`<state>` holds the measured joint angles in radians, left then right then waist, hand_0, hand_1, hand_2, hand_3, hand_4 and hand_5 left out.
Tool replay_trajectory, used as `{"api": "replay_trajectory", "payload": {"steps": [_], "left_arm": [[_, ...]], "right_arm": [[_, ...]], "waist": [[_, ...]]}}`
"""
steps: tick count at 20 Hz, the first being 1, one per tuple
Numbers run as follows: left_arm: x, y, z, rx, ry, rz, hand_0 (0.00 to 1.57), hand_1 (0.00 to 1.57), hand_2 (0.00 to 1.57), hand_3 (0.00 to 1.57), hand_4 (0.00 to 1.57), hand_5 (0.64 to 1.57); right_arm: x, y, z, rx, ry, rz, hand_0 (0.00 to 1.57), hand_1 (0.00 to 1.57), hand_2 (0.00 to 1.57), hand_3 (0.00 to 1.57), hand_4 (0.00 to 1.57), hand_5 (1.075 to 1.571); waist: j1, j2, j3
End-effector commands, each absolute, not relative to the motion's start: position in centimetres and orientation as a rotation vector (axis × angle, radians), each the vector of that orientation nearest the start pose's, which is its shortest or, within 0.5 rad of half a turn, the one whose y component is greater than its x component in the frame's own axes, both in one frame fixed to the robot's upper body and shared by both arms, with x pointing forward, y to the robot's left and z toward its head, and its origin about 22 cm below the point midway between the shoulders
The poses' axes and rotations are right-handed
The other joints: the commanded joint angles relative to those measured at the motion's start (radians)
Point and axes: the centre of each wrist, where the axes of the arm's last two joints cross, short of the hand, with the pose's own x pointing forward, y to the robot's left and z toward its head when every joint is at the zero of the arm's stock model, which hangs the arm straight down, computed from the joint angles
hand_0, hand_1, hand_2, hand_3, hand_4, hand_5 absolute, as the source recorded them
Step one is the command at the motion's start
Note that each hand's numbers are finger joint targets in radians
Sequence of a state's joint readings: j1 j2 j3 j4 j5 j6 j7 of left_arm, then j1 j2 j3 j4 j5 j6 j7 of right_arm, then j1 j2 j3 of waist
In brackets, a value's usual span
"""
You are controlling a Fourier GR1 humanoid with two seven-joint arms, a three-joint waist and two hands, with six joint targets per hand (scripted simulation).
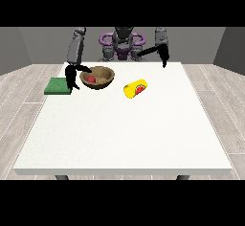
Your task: Pick the cup and pour the ball into the bowl, then pick the bowl and place it on the pad
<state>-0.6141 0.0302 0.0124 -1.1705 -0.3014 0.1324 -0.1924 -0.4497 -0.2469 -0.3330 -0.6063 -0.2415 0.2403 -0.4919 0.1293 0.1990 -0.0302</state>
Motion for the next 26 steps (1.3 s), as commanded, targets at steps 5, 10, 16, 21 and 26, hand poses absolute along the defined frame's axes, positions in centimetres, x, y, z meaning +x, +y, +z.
{"api": "replay_trajectory", "payload": {"steps": [5, 10, 16, 21, 26], "left_arm": [[35.7, 19.1, 4.0, 0.216, -1.876, -0.323, 0.0, 0.0, 0.0, 0.0, 0.0, 1.564], [37.2, 19.0, 7.7, 0.21, -1.94, -0.362, 0.0, 0.0, 0.0, 0.0, 0.0, 1.567], [36.7, 18.5, 6.4, 0.189, -1.896, -0.372, 0.0, 0.0, 0.0, 0.0, 0.0, 1.569], [36.8, 24.3, 5.2, 0.245, -1.851, -0.273, 0.0, 0.0, 0.0, 0.0, 0.0, 1.57], [34.4, 26.6, 0.4, 0.298, -1.744, -0.236, 0.0, 0.0, 0.0, 0.0, 0.0, 1.571]], "right_arm": [[30.9, -27.6, -10.1, 0.158, -1.456, -0.251, 0.0, 0.0, 0.0, 0.0, 0.38, 1.551], [29.8, -28.9, -11.2, -0.034, -1.297, -0.189, 1.57, 1.57, 1.57, 0.82, 0.66, 1.57], [32.1, -28.3, -9.2, -0.155, -1.231, -0.158, 1.57, 1.57, 1.57, 1.57, 1.03, 1.551], [33.7, -28.3, -7.2, -0.167, -1.239, -0.101, 1.57, 1.57, 1.57, 1.57, 1.02, 1.554], [35.7, -28.5, -3.9, -0.112, -1.147, -0.059, 1.57, 1.57, 1.57, 1.57, 1.05, 1.553]], "waist": [[-0.027, -0.079, 0.0304], [0.013, -0.005, 0.0305], [0.024, -0.07, 0.0296], [-0.051, -0.088, 0.03], [-0.118, -0.184, 0.0298]]}}
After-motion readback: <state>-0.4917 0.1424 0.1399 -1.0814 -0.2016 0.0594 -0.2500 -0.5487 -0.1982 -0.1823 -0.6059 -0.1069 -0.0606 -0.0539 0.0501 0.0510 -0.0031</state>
